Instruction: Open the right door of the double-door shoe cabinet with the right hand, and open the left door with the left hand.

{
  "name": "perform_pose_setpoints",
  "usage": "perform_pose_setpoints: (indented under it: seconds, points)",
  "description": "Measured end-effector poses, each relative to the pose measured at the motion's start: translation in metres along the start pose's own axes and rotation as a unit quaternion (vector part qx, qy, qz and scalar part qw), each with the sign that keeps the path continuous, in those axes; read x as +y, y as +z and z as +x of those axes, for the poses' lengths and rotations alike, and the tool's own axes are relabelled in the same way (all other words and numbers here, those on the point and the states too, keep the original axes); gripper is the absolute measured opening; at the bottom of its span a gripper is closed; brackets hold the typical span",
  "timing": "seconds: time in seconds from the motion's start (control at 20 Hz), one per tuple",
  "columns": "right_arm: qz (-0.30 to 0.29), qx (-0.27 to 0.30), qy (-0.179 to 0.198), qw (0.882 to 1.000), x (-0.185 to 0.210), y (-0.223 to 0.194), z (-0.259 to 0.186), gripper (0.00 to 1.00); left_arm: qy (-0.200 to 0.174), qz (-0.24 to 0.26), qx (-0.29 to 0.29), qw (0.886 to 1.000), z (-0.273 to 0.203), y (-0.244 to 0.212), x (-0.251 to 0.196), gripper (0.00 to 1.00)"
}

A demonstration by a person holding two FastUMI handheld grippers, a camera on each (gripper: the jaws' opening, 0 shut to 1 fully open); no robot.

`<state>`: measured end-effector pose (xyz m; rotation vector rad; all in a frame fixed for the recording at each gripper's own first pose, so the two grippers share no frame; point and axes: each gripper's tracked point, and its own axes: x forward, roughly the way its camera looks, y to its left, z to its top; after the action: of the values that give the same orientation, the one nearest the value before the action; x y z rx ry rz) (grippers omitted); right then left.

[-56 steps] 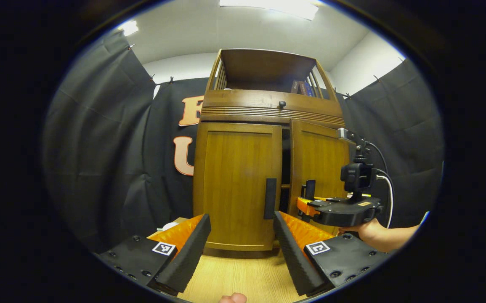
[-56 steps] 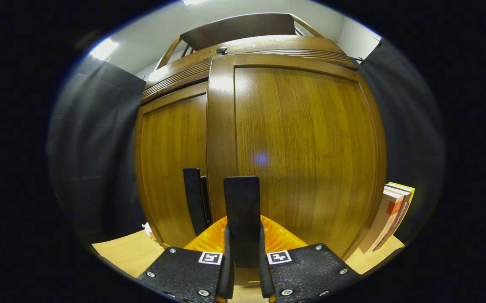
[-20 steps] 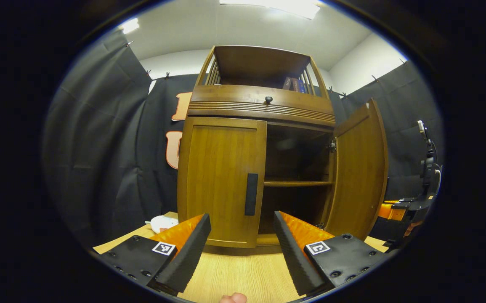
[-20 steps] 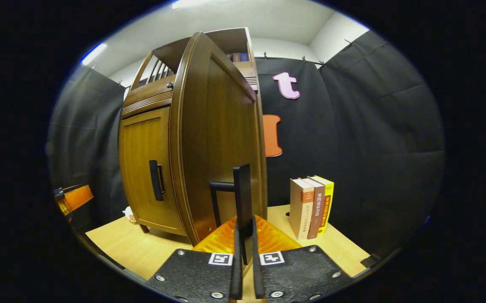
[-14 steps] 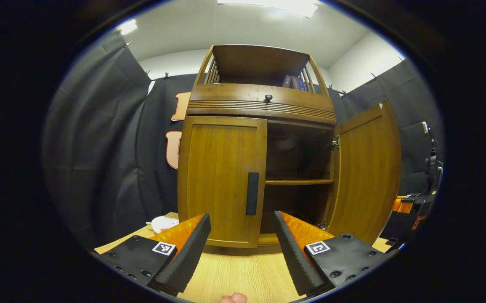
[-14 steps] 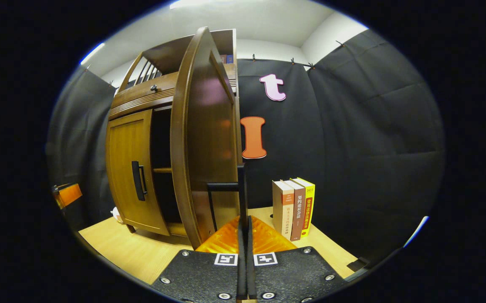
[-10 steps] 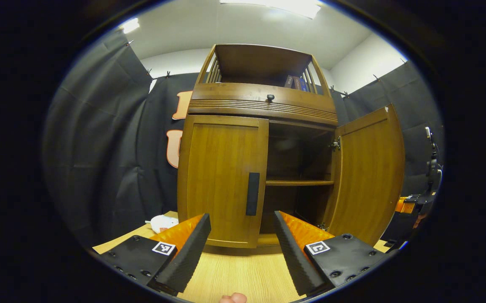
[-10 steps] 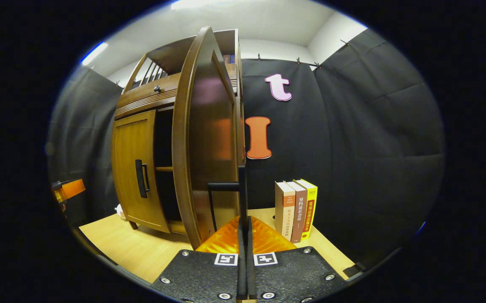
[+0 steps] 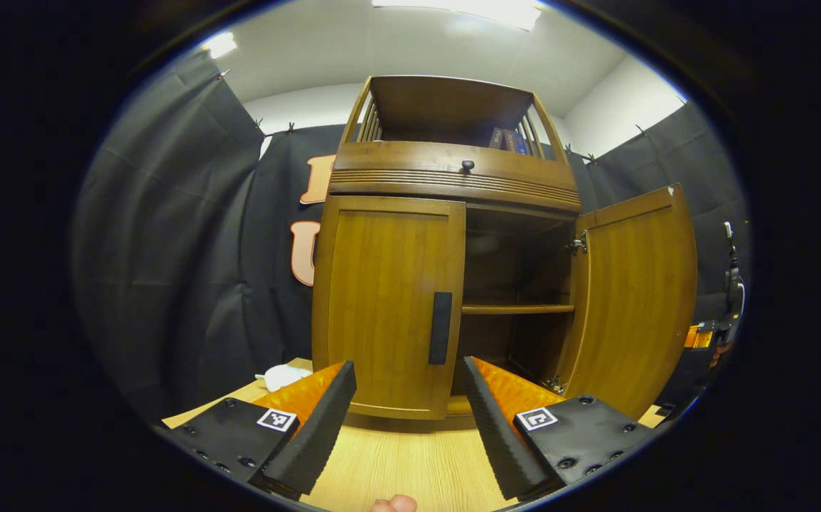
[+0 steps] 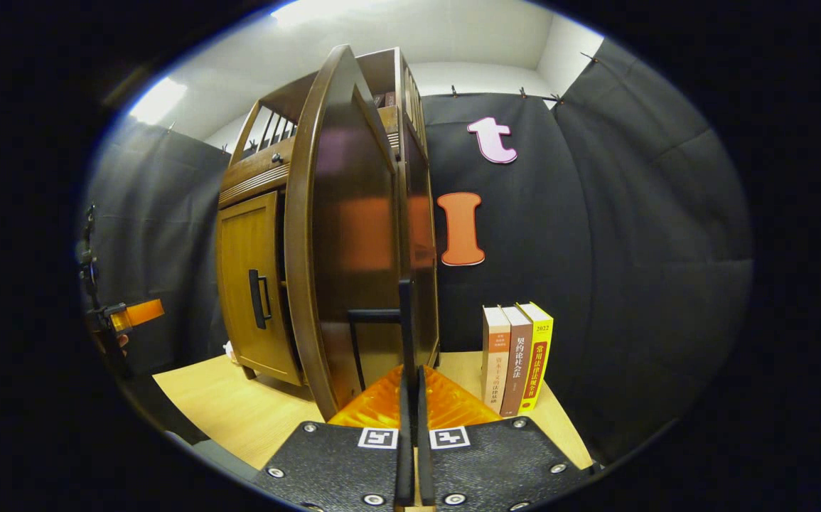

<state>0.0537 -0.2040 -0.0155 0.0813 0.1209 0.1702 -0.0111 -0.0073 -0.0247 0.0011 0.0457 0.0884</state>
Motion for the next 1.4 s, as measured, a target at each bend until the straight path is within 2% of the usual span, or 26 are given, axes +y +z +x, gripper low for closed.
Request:
perform_pose_setpoints:
  seconds: [0.1,0.2,0.25,0.3,0.35,0.5,0.55,0.6,0.65,0.8,1.0,1.25,1.3,1.4]
  points:
    - [0.002,0.003,-0.009,1.000,0.000,-0.005,-0.003,0.04,0.003,-0.013,0.008,1.000,0.003,-0.004,-0.003,0.93]
    - [-0.006,0.006,-0.034,0.999,-0.004,-0.009,-0.015,0.05,0.004,-0.018,0.007,1.000,0.005,-0.002,-0.003,0.93]
    - [0.001,0.000,-0.042,0.999,-0.002,-0.009,-0.023,0.10,0.002,-0.018,0.005,1.000,0.007,-0.002,-0.004,0.96]
    - [0.006,-0.004,-0.054,0.999,0.000,-0.009,-0.032,0.07,0.001,-0.014,0.002,1.000,0.009,-0.001,-0.005,0.97]
    - [0.002,-0.009,-0.068,0.998,0.000,-0.007,-0.042,0.07,0.001,-0.007,0.002,1.000,0.013,0.001,-0.004,0.93]
    - [-0.010,-0.029,-0.101,0.994,0.002,0.010,-0.068,0.06,-0.005,0.002,0.002,1.000,0.025,0.003,-0.006,0.93]
    - [-0.001,-0.031,-0.106,0.994,0.009,0.013,-0.075,0.02,-0.003,0.000,0.007,1.000,0.032,0.003,-0.006,0.93]
    - [0.008,-0.032,-0.111,0.993,0.015,0.015,-0.081,0.06,-0.001,0.000,0.016,1.000,0.040,0.001,-0.006,0.93]
    - [0.016,-0.035,-0.115,0.993,0.019,0.017,-0.086,0.07,-0.005,0.002,0.019,1.000,0.050,0.002,-0.008,0.93]
    - [0.024,-0.048,-0.123,0.991,0.032,0.023,-0.091,0.44,-0.026,0.015,-0.004,1.000,0.083,0.019,-0.022,0.93]
    - [-0.014,-0.024,-0.148,0.989,0.030,0.013,-0.092,0.93,-0.051,0.028,-0.012,0.998,0.128,0.023,-0.041,0.93]
    - [0.002,-0.035,-0.139,0.990,0.045,0.022,-0.099,0.93,-0.058,0.008,0.009,0.998,0.171,0.010,-0.053,0.93]
    - [0.002,-0.035,-0.139,0.990,0.046,0.024,-0.101,0.92,-0.056,0.008,0.012,0.998,0.181,0.006,-0.054,0.96]
    - [0.001,-0.035,-0.141,0.989,0.045,0.026,-0.105,0.92,-0.051,0.011,0.021,0.998,0.198,-0.004,-0.055,0.93]
